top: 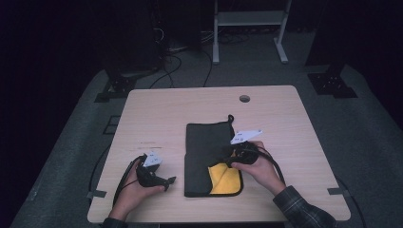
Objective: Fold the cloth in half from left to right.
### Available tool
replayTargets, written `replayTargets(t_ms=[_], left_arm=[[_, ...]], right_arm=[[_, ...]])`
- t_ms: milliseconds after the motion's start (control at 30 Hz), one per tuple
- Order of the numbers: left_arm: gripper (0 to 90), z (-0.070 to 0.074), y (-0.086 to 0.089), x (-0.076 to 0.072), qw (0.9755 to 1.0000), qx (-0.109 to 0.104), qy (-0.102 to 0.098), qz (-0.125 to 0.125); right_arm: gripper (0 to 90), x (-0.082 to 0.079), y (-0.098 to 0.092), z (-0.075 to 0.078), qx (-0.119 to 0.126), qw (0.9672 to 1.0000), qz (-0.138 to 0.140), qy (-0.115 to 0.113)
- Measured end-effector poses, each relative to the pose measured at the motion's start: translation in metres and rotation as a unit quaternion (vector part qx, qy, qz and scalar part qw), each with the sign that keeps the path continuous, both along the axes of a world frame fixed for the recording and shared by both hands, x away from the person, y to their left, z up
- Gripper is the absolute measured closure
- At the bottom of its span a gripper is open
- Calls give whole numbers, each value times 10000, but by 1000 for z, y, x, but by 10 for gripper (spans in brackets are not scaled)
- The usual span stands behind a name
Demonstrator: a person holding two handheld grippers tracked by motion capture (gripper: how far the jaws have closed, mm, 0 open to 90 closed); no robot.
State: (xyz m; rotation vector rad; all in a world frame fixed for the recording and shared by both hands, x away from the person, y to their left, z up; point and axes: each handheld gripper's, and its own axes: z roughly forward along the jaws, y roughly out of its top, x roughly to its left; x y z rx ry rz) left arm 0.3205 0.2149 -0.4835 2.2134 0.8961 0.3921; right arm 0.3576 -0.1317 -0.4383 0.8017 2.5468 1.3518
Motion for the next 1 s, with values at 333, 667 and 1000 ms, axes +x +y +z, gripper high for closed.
replayTargets(t_ms=[333,667,1000], left_arm=[[0,0,0,0,10000,0,-1,-1],[0,0,0,0,10000,0,-1,0],[0,0,0,0,10000,-2,1,2]], right_arm=[[482,-7,32,-17,-109,9992,349,134],[491,-14,49,-35,-351,9975,600,128],[595,-20,56,-39,-564,9968,561,-100]])
